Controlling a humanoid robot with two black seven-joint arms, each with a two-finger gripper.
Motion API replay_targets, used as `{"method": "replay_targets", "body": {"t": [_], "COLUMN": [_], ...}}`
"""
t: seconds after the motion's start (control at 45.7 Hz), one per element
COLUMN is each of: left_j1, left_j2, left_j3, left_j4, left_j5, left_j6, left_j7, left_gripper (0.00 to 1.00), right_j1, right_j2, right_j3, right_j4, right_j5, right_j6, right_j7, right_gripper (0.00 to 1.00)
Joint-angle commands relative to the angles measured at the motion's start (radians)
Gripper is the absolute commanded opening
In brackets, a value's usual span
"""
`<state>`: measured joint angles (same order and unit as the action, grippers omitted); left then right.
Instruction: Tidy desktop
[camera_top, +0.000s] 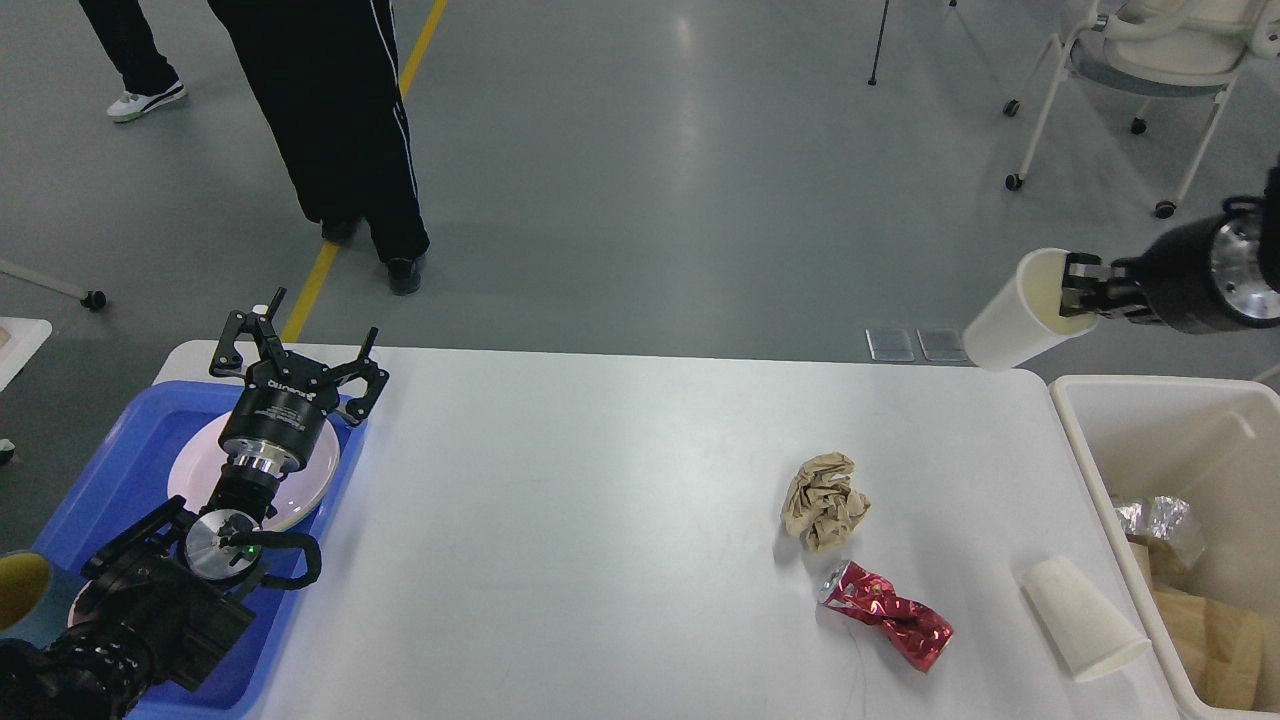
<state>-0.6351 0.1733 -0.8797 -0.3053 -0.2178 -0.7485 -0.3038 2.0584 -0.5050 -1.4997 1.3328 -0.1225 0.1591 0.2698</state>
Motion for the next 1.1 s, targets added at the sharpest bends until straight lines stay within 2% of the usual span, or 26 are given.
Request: {"method": "replay_targets", "body": {"t": [0.0, 0.11, 0.197, 0.307, 0.438, 0.569, 0.635, 0.657, 0.679, 0.701, 0.723, 0.745, 0.767, 1.073], "left_j1": [0.0, 0.0, 0.0, 0.0, 0.0, 0.0, 0.0, 0.0, 0.0, 0.0, 0.0, 0.0, 0.0, 0.0], "left_j2": [0.0, 0.0, 0.0, 0.0, 0.0, 0.0, 0.0, 0.0, 0.0, 0.0, 0.0, 0.0, 0.0, 0.0], "left_j3": [-0.001, -0.001, -0.001, -0.001, -0.001, 0.001, 0.001, -0.001, 0.001, -0.001, -0.001, 0.001, 0.001, 0.001], "left_j4": [0.0, 0.0, 0.0, 0.0, 0.0, 0.0, 0.0, 0.0, 0.0, 0.0, 0.0, 0.0, 0.0, 0.0], "left_j5": [0.0, 0.0, 0.0, 0.0, 0.0, 0.0, 0.0, 0.0, 0.0, 0.0, 0.0, 0.0, 0.0, 0.0], "left_j6": [0.0, 0.0, 0.0, 0.0, 0.0, 0.0, 0.0, 0.0, 0.0, 0.0, 0.0, 0.0, 0.0, 0.001], "left_j7": [0.0, 0.0, 0.0, 0.0, 0.0, 0.0, 0.0, 0.0, 0.0, 0.0, 0.0, 0.0, 0.0, 0.0], "left_gripper": [0.99, 0.99, 0.99, 0.99, 0.99, 0.99, 0.99, 0.99, 0.99, 0.99, 0.99, 0.99, 0.99, 0.99], "right_j1": [-0.205, -0.363, -0.525, -0.82, -1.038, -1.254, -1.314, -1.324, -1.328, -1.331, -1.331, -1.334, -1.334, -1.331], "right_j2": [-0.084, -0.133, -0.15, -0.139, -0.141, -0.125, -0.104, -0.096, -0.092, -0.089, -0.086, -0.084, -0.084, -0.082], "right_j3": [-0.007, 0.004, 0.022, 0.024, 0.029, 0.096, 0.174, 0.2, 0.226, 0.248, 0.268, 0.275, 0.283, 0.294], "right_j4": [-0.2, -0.36, -0.512, -0.716, -0.93, -1.151, -1.216, -1.224, -1.227, -1.227, -1.227, -1.23, -1.23, -1.239], "right_j5": [0.014, 0.023, 0.127, 0.371, 0.533, 0.563, 0.56, 0.554, 0.554, 0.552, 0.544, 0.54, 0.538, 0.54], "right_j6": [-0.042, -0.084, -0.116, -0.159, -0.236, -0.248, -0.247, -0.247, -0.242, -0.242, -0.239, -0.239, -0.239, -0.239], "right_j7": [0.0, -0.003, -0.014, -0.084, -0.182, -0.195, -0.198, -0.196, -0.196, -0.196, -0.195, -0.195, -0.196, -0.196], "right_gripper": [0.0, 0.0, 0.0, 0.0, 0.0, 0.0, 0.0, 0.09, 0.43, 0.99, 1.0, 0.96, 1.0, 1.0]}}
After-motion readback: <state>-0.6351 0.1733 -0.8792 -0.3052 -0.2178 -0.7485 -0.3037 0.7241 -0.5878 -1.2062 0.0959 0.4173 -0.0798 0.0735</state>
